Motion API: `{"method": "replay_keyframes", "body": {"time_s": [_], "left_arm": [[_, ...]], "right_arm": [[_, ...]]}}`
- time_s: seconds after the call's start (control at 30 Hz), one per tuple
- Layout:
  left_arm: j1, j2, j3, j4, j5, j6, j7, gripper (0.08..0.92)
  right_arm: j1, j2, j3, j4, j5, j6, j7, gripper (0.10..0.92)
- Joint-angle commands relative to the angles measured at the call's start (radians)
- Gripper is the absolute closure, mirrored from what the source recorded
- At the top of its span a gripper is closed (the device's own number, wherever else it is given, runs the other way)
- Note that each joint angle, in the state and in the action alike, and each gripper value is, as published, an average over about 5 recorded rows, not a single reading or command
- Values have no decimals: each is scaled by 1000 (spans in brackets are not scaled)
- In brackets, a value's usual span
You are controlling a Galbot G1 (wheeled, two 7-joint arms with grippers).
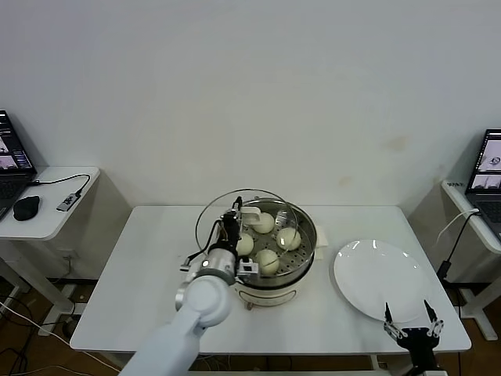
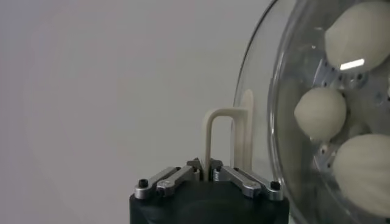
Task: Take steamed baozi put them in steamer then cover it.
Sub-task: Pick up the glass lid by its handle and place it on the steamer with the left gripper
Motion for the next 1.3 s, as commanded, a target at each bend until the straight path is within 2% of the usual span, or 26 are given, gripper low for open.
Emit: {"method": "replay_keyframes", "body": {"time_s": [0.03, 1.3], "left_arm": [[-22, -104, 30, 82, 102, 9, 32, 851], [-9, -162, 31, 162, 151, -8, 3, 851]], "right_arm": [[1, 2, -5, -3, -10, 1, 4, 203], [-6, -5, -30, -5, -5, -1, -3, 203]]}}
